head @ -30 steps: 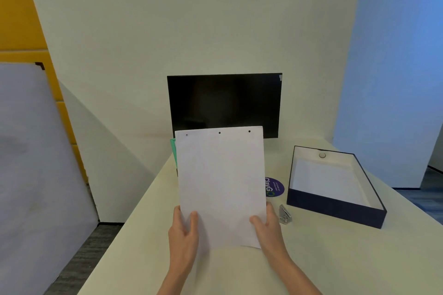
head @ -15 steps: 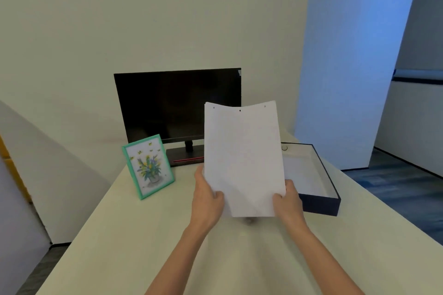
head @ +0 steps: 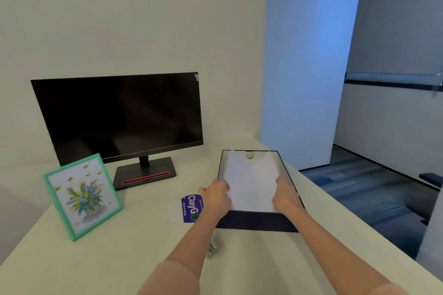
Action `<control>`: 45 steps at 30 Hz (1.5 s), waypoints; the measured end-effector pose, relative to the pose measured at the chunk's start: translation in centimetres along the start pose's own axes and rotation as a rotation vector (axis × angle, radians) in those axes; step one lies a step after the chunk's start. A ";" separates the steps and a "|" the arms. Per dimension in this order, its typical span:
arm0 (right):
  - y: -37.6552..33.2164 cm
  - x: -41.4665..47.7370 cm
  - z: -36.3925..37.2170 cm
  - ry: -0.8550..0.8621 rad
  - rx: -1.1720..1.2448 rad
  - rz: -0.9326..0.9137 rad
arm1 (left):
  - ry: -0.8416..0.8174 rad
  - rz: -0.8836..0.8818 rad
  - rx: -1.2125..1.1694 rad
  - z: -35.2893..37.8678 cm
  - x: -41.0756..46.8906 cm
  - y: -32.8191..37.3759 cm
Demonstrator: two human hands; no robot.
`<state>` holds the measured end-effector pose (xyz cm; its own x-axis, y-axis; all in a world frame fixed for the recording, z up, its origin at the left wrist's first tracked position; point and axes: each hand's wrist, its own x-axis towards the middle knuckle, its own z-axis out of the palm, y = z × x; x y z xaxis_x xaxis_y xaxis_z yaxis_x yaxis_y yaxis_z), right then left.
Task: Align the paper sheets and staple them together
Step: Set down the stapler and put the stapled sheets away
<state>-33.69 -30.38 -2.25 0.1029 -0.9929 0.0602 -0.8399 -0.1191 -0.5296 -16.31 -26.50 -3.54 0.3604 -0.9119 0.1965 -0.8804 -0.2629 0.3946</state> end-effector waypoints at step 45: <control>-14.5 -16.0 17.8 -0.540 -0.218 -0.664 | 0.140 -0.404 0.012 -6.7 -20.4 -26.1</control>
<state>-13.68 -12.65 -10.58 0.7971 -0.5876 -0.1392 -0.5946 -0.7234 -0.3510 1.34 1.09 -11.88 0.7148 -0.6835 0.1482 -0.6630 -0.5948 0.4545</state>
